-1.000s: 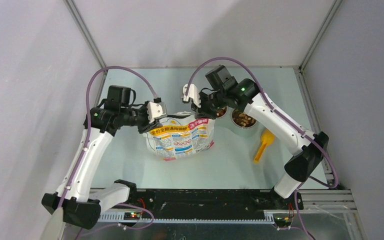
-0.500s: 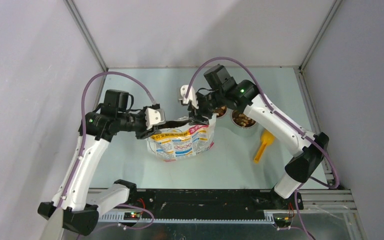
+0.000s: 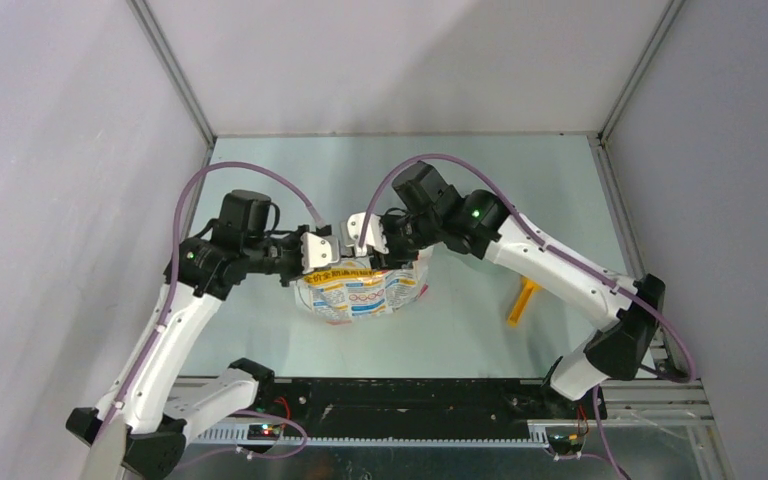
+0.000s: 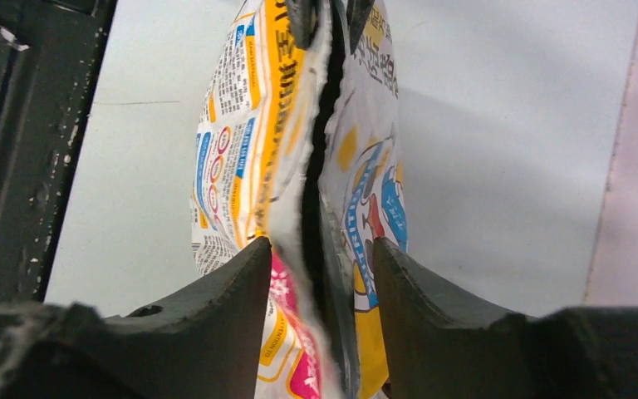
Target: Serve the pet food
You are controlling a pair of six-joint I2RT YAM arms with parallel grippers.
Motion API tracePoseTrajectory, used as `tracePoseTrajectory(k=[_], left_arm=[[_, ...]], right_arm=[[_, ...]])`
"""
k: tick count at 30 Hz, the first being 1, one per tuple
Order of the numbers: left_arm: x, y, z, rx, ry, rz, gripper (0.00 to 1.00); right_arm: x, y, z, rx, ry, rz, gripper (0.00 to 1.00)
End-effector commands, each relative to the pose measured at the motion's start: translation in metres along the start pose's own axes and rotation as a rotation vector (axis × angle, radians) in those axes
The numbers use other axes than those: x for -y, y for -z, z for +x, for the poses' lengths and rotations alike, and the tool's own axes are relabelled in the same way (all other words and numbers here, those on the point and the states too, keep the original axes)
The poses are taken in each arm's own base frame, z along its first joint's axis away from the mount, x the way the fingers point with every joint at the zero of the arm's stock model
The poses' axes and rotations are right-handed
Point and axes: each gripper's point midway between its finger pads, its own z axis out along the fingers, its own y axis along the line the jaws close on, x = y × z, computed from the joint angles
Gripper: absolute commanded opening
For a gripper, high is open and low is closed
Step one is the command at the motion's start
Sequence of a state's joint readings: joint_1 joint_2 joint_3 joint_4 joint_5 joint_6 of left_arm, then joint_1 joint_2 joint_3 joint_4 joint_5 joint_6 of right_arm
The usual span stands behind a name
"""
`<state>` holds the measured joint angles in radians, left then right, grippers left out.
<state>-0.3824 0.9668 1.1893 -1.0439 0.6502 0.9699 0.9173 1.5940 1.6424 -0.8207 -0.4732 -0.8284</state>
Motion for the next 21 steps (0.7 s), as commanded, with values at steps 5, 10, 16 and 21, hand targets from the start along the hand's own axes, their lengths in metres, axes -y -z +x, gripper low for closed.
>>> tracePoseTrajectory(k=[5,10,16,21], left_arm=[[-0.007,-0.004,-0.004,-0.004,-0.051,-0.017,0.15],[-0.003,0.0,-0.003,-0.01,-0.056,-0.019,0.0],[-0.021,-0.006,-0.004,0.018,0.066,-0.121,0.11],[-0.018,-0.023,0.004,0.06,0.182,-0.119,0.32]], right_arm=[[0.018,0.011,-0.02,0.025,0.033,0.173,0.39],[0.009,0.01,-0.019,0.036,0.009,0.136,0.09],[0.029,0.023,-0.016,0.091,-0.109,0.152,0.0],[0.042,0.033,-0.026,0.197,-0.169,0.09,0.0]])
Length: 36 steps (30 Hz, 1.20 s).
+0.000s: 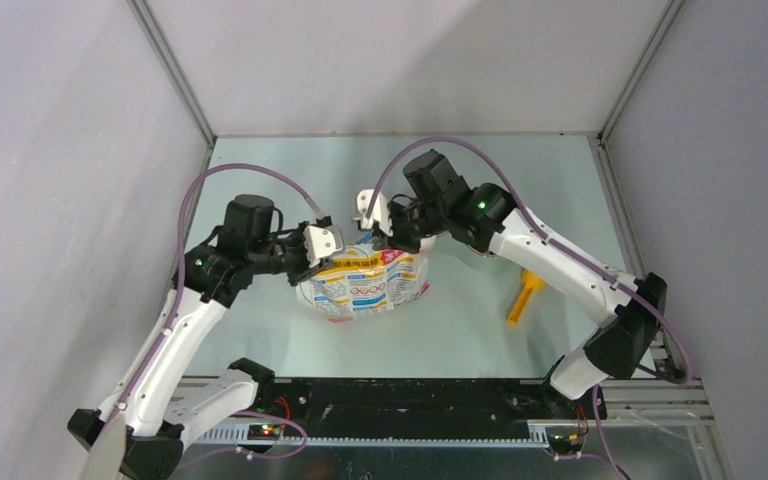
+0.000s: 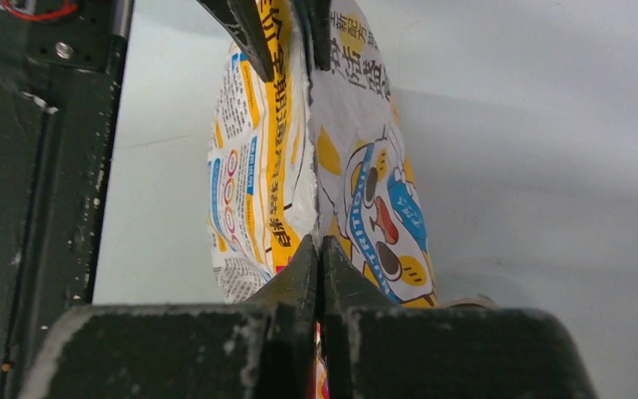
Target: Serve the pet food
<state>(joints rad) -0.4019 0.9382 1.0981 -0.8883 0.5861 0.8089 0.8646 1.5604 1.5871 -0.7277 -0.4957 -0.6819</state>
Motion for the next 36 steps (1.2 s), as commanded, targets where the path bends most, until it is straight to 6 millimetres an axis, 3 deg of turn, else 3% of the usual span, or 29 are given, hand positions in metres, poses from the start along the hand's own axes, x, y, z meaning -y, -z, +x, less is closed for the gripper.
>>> tracePoseTrajectory(k=[1,2,4,5,7,10,14,16,18,22,26,29,33,35,36], left_arm=[[-0.006,-0.014,-0.004,0.059,0.106,-0.026,0.27],[-0.004,-0.017,-0.003,0.067,0.116,-0.014,0.16],[-0.007,-0.019,-0.003,0.075,0.157,-0.026,0.03],[-0.008,-0.019,-0.004,0.085,0.193,-0.033,0.02],[-0.015,-0.016,-0.008,0.107,0.231,-0.063,0.0],[-0.022,-0.01,-0.01,0.118,0.25,-0.092,0.0],[-0.026,-0.005,-0.009,0.111,0.26,-0.106,0.0],[-0.027,-0.004,-0.009,0.109,0.256,-0.108,0.0],[-0.029,-0.003,-0.01,0.106,0.258,-0.109,0.0],[-0.024,-0.008,-0.025,0.165,0.275,-0.041,0.38],[-0.021,-0.023,-0.041,0.212,0.263,0.024,0.47],[-0.018,-0.031,-0.052,0.226,0.237,0.083,0.45],[-0.019,-0.039,-0.06,0.226,0.203,0.119,0.23],[-0.021,-0.041,-0.064,0.228,0.198,0.126,0.09],[-0.022,-0.041,-0.066,0.226,0.195,0.128,0.02]], right_arm=[[0.027,0.021,-0.031,0.146,-0.044,-0.003,0.0],[0.026,0.022,-0.032,0.157,-0.045,-0.023,0.0],[0.027,0.019,-0.025,0.147,-0.052,-0.04,0.04],[0.027,0.018,-0.019,0.135,-0.053,-0.047,0.19],[0.029,0.017,-0.008,0.106,-0.048,-0.05,0.39],[0.032,0.018,0.006,0.073,-0.029,-0.053,0.5],[0.046,0.028,0.02,0.057,-0.06,-0.022,0.43],[0.049,0.031,0.024,0.049,-0.048,-0.016,0.28],[0.051,0.034,0.026,0.03,-0.032,-0.002,0.03],[0.056,0.046,0.02,0.042,-0.026,0.025,0.0],[0.054,0.052,0.015,0.06,-0.043,0.025,0.0],[0.053,0.051,0.018,0.061,-0.074,0.019,0.0],[0.055,0.05,0.022,0.062,-0.098,0.025,0.0],[0.057,0.051,0.02,0.075,-0.118,0.032,0.07],[0.058,0.05,0.016,0.096,-0.121,0.029,0.22]])
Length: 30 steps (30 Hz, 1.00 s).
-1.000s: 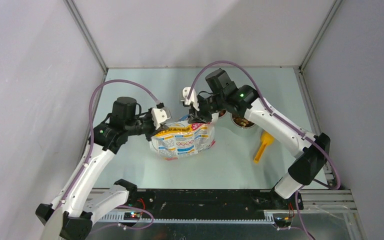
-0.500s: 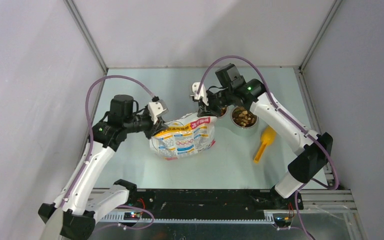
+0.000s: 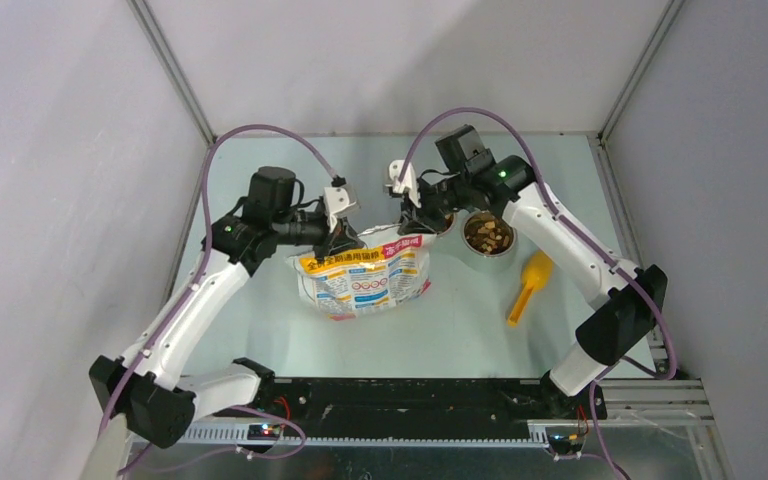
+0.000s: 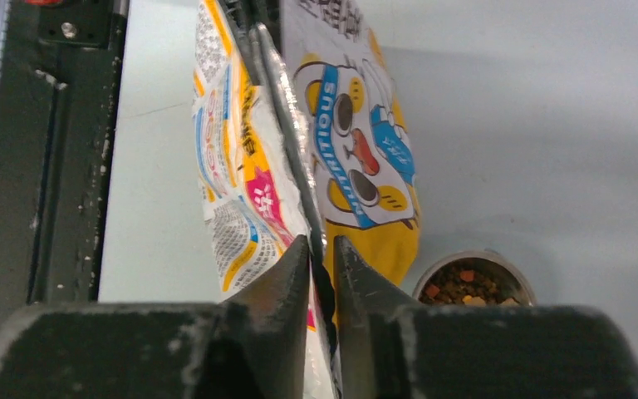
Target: Serve the pet food
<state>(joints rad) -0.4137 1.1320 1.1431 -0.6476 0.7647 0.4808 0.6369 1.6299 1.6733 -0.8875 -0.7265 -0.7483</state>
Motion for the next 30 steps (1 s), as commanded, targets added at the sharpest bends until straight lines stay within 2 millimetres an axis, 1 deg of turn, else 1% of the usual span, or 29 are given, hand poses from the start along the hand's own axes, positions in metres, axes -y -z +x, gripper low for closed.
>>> tracePoseTrajectory(k=[1,2,3,5,10,11,14,16,17,18,20,21,22,23,24,25,26,27,28,29,30], left_arm=[[0.0,-0.003,-0.025,0.047,-0.068,0.028,0.01],[-0.002,-0.002,-0.026,0.046,-0.07,0.023,0.0],[-0.004,-0.002,-0.026,0.041,-0.07,0.013,0.0],[-0.007,-0.001,-0.028,0.038,-0.075,0.0,0.0],[-0.013,0.001,-0.042,0.045,-0.051,-0.013,0.0],[-0.014,-0.001,-0.041,0.041,-0.035,-0.011,0.0],[-0.017,-0.002,-0.042,0.043,-0.005,-0.02,0.0],[-0.02,-0.002,-0.041,0.048,0.026,-0.026,0.0],[-0.022,-0.002,-0.042,0.054,0.045,-0.031,0.0],[-0.024,-0.001,-0.042,0.06,0.063,-0.033,0.0],[-0.027,0.001,-0.044,0.073,0.077,-0.038,0.0],[-0.029,0.002,-0.044,0.076,0.078,-0.04,0.0],[-0.031,0.004,-0.043,0.079,0.081,-0.047,0.0],[-0.033,0.004,-0.043,0.081,0.08,-0.053,0.0],[-0.036,0.006,-0.042,0.08,0.086,-0.065,0.07],[-0.037,0.007,-0.04,0.076,0.093,-0.069,0.15],[-0.035,0.008,-0.039,0.076,0.08,-0.053,0.29],[-0.033,0.01,-0.032,0.062,0.09,-0.043,0.34],[-0.029,0.012,-0.031,0.062,0.05,-0.026,0.39],[-0.025,0.015,-0.023,0.035,0.058,-0.014,0.4],[-0.025,0.018,-0.019,0.021,0.013,-0.017,0.41]], right_arm=[[0.019,0.019,-0.031,0.105,0.016,0.081,0.36],[0.018,0.018,-0.033,0.117,0.01,0.073,0.41],[0.017,0.015,-0.037,0.135,0.001,0.057,0.51],[0.014,0.007,-0.041,0.147,-0.004,0.036,0.56],[0.011,-0.015,-0.05,0.178,-0.05,-0.014,0.6],[0.009,-0.016,-0.054,0.194,-0.051,-0.029,0.6],[0.001,-0.024,-0.055,0.199,-0.051,-0.069,0.58],[-0.005,-0.027,-0.054,0.189,-0.034,-0.085,0.54],[-0.007,-0.029,-0.051,0.179,-0.033,-0.083,0.5],[-0.008,-0.029,-0.052,0.176,-0.022,-0.076,0.48],[-0.004,-0.031,-0.049,0.153,-0.008,-0.027,0.38],[-0.005,-0.032,-0.047,0.147,-0.007,-0.02,0.35],[-0.001,-0.032,-0.046,0.143,-0.004,-0.002,0.23],[0.0,-0.033,-0.045,0.138,-0.006,0.005,0.15],[0.002,-0.033,-0.044,0.138,-0.006,0.013,0.03],[0.004,-0.032,-0.044,0.141,-0.012,0.015,0.01],[0.005,-0.03,-0.045,0.151,-0.014,0.012,0.0],[0.009,-0.027,-0.046,0.157,-0.027,0.021,0.0],[0.01,-0.026,-0.048,0.163,-0.03,0.023,0.0],[0.013,-0.023,-0.05,0.171,-0.031,0.029,0.0],[0.014,-0.021,-0.053,0.18,-0.028,0.029,0.0]])
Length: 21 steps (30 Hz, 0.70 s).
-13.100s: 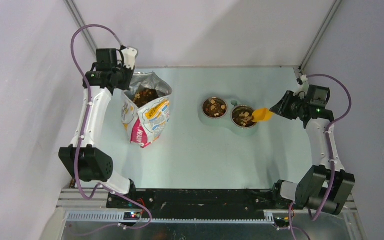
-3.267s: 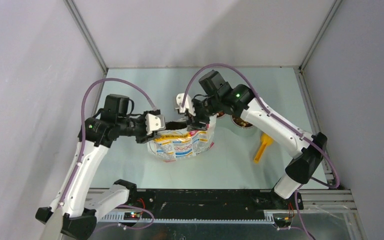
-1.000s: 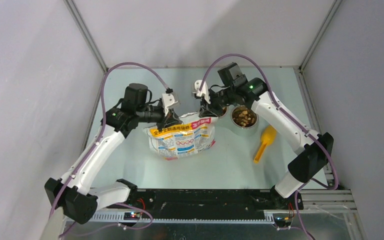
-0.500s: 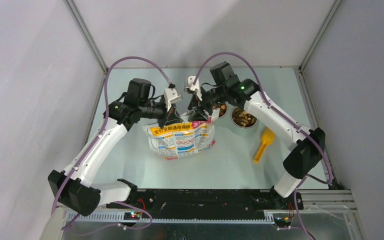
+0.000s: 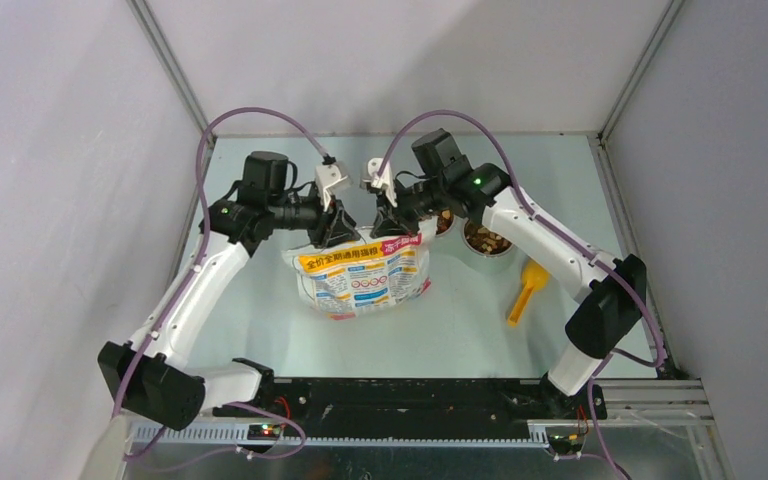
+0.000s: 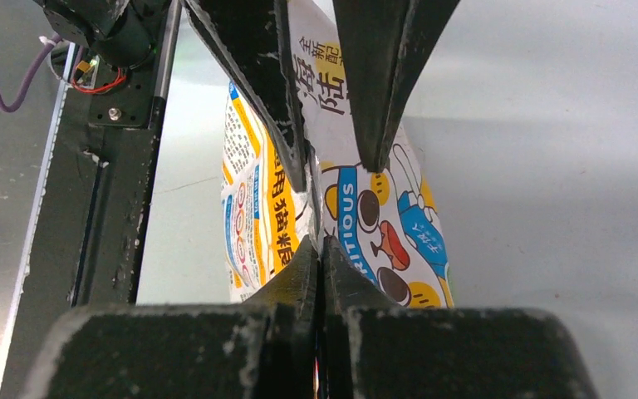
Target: Serve the pet food
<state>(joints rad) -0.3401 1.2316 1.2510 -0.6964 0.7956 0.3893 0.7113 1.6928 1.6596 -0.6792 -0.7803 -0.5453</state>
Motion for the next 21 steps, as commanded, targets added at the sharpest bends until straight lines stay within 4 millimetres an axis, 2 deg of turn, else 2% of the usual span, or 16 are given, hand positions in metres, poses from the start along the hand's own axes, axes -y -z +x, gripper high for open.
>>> tracePoseTrajectory(k=[1,4,6,7,13,16,19,21], left_arm=[[0.003,0.017,0.0,-0.014,-0.127,0.003,0.42],[0.007,0.03,0.026,-0.136,-0.186,0.016,0.41],[0.005,0.039,0.038,-0.2,-0.208,0.001,0.37],[0.0,0.044,0.041,-0.214,-0.223,-0.021,0.35],[-0.009,0.067,0.038,-0.229,-0.259,-0.119,0.03],[-0.012,0.07,0.041,-0.25,-0.268,-0.138,0.0],[-0.011,0.068,0.038,-0.233,-0.234,-0.135,0.0],[-0.01,0.065,0.032,-0.202,-0.212,-0.125,0.0]], right_arm=[[0.017,0.021,-0.029,0.073,0.057,0.076,0.0],[0.019,0.027,-0.034,0.083,0.062,0.08,0.0],[0.022,0.03,-0.034,0.087,0.056,0.084,0.0],[0.022,0.031,-0.034,0.088,0.056,0.085,0.0],[0.023,0.034,-0.031,0.086,0.055,0.084,0.0],[0.025,0.035,-0.033,0.097,0.044,0.083,0.0],[0.018,0.029,-0.036,0.108,0.043,0.054,0.32],[0.008,0.021,-0.038,0.103,0.058,0.022,0.38]])
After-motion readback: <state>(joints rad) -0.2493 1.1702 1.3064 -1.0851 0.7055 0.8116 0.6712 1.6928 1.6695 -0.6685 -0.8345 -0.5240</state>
